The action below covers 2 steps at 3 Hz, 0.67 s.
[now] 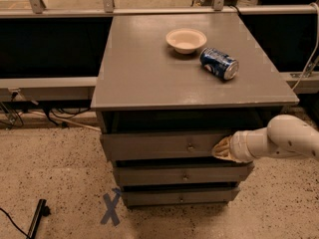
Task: Close top drawer
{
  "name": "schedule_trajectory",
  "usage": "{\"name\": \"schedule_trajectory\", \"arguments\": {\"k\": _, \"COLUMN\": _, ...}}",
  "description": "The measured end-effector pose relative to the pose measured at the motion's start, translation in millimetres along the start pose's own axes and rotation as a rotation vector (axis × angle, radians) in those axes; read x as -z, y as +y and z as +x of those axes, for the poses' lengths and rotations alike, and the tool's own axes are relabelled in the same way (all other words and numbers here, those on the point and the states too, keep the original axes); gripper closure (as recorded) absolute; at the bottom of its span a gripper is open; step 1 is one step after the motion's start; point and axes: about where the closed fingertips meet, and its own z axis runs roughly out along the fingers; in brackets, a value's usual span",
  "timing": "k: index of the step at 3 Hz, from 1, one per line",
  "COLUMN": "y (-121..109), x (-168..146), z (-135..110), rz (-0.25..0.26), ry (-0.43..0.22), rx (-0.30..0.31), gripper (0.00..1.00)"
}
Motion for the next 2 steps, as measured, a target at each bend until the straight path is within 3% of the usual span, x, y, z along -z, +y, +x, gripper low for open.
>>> {"name": "schedule_trajectory", "arguments": {"k": 1, "y": 6.0, "x": 0.7, "z": 2.0, "rz": -0.005, "ry": -0.009, "rx": -0.008, "gripper": 1.00}}
{"name": "schedule_trajectory", "arguments": {"k": 2, "y": 28.0, "x": 6.3, "z": 1.8, "rz": -0.020, "ry": -0.026, "rx": -0.013, "gripper": 1.00}}
